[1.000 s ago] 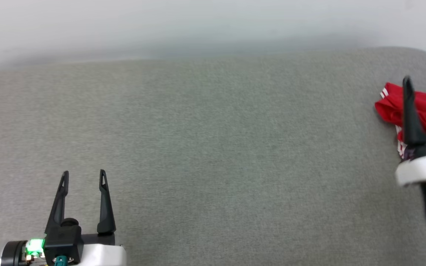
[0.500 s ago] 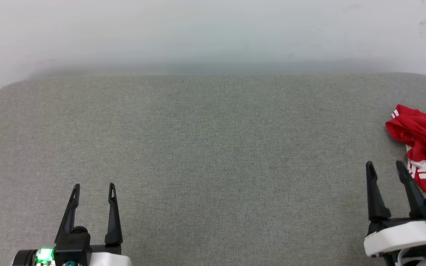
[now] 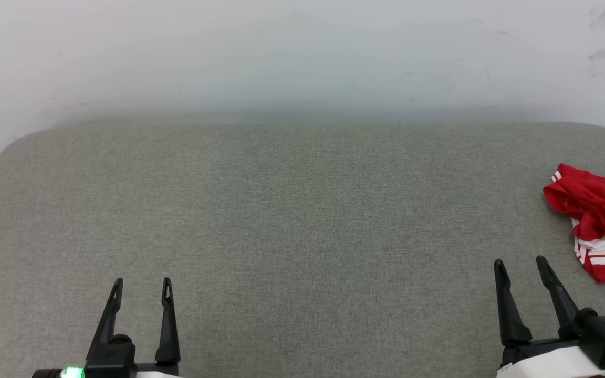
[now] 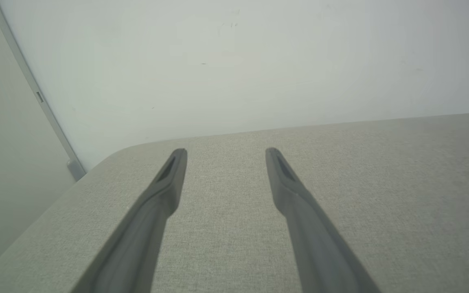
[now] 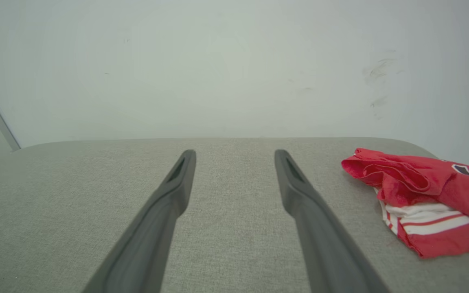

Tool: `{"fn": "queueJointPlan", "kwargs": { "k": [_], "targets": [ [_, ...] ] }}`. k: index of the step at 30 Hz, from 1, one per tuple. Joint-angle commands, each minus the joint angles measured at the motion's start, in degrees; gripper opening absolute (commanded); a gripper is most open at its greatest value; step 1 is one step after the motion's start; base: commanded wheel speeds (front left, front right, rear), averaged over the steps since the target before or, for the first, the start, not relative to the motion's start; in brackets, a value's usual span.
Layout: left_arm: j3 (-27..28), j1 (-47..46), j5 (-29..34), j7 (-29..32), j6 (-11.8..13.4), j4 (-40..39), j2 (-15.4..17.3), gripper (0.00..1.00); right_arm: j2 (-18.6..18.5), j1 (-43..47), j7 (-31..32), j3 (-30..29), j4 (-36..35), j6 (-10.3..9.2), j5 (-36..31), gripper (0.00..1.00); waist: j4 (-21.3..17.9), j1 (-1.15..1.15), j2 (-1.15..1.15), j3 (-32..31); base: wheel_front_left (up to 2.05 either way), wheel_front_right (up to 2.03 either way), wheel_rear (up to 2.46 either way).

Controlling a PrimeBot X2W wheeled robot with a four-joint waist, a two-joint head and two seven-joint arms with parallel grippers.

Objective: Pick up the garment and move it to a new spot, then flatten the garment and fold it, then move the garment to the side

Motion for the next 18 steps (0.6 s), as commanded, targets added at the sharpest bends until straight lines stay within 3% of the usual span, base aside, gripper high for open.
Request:
{"fn": "queueJointPlan", "kwargs": {
  "k": [1,15,16,18],
  "targets": [
    [0.1,0.7,-0.1,-0.1,-0.1,0.1,-0.2,1.00,0.3,0.8,-0.3,0.3,-0.5,-0.05,-0.6,1.00,0.0,0.00,0.00,-0.2,0.00,0.00,0.00],
    [0.3,1.7,-0.6,-0.1,-1.2,0.0,-0.7,1.00,0.3,1.9,-0.2,0.6,-1.9,-0.05,-0.6,1.00,0.2,0.00,0.00,-0.9,0.00,0.00,0.00],
    [0.2,1.2,-0.6,0.0,-1.1,0.1,-0.7,0.00,0.0,1.4,-0.2,0.6,-1.5,0.00,-0.4,0.00,0.2,0.00,0.00,-0.9,0.00,0.00,0.00],
    [0.0,1.4,-0.8,0.1,-1.1,0.8,-0.9,0.00,0.0,1.6,-0.2,0.7,-0.7,0.01,-0.1,0.00,0.2,0.01,0.00,-0.9,0.00,0.00,0.00]
  ]
}}
